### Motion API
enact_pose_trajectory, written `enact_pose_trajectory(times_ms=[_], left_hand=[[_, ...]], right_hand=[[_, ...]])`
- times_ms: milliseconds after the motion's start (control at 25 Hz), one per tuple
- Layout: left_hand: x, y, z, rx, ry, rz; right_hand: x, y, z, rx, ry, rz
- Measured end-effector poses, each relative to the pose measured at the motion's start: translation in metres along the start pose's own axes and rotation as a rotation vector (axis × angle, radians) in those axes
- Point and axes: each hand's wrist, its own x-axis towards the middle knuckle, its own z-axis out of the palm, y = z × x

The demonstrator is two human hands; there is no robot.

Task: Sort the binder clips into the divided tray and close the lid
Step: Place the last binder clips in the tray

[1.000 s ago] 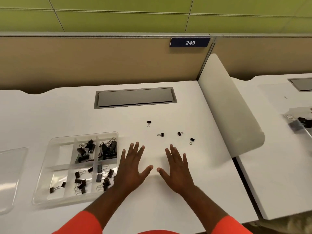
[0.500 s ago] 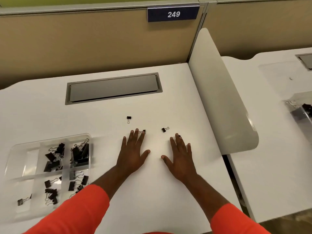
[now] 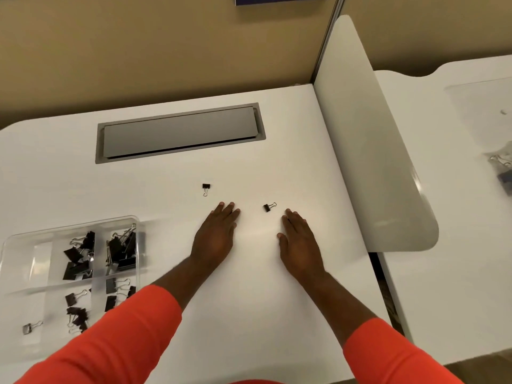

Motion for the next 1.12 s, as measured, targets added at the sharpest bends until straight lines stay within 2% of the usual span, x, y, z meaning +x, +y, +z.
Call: enact_pose_trajectory(times_ms=[120, 200, 320, 440, 680, 960, 1120], left_hand=[[-0.003, -0.001, -0.005, -0.051, 0.067, -0.042], [-0.001, 0.0, -0.012, -0.047, 0.03, -0.058], [-0.002, 0.001, -0.02, -0.019, -0.028, -0.038], [-0.019, 0.003, -0.026, -0.044, -0.056, -0.063], [-0.083, 0.006, -0.035, -0.2, -0.002, -0.171], [-0.136, -0.012, -0.064, -0.338, 0.132, -0.166], [-0.156, -0.045, -0.095, -0.317, 0.205, -0.071]], right_hand=[[-0.007, 0.001, -0.003, 0.084, 0.015, 0.079], [-0.009, -0.001, -0.008, 0.114, -0.007, 0.12], [-0.008, -0.004, -0.013, 0.035, -0.009, 0.02], [-0.014, -0.012, -0.015, -0.01, -0.04, -0.002], [-0.043, -0.034, -0.004, -0.012, -0.099, -0.039], [-0.063, -0.104, 0.014, 0.176, 0.067, -0.143], [-0.07, -0.162, 0.037, 0.217, 0.132, -0.18]])
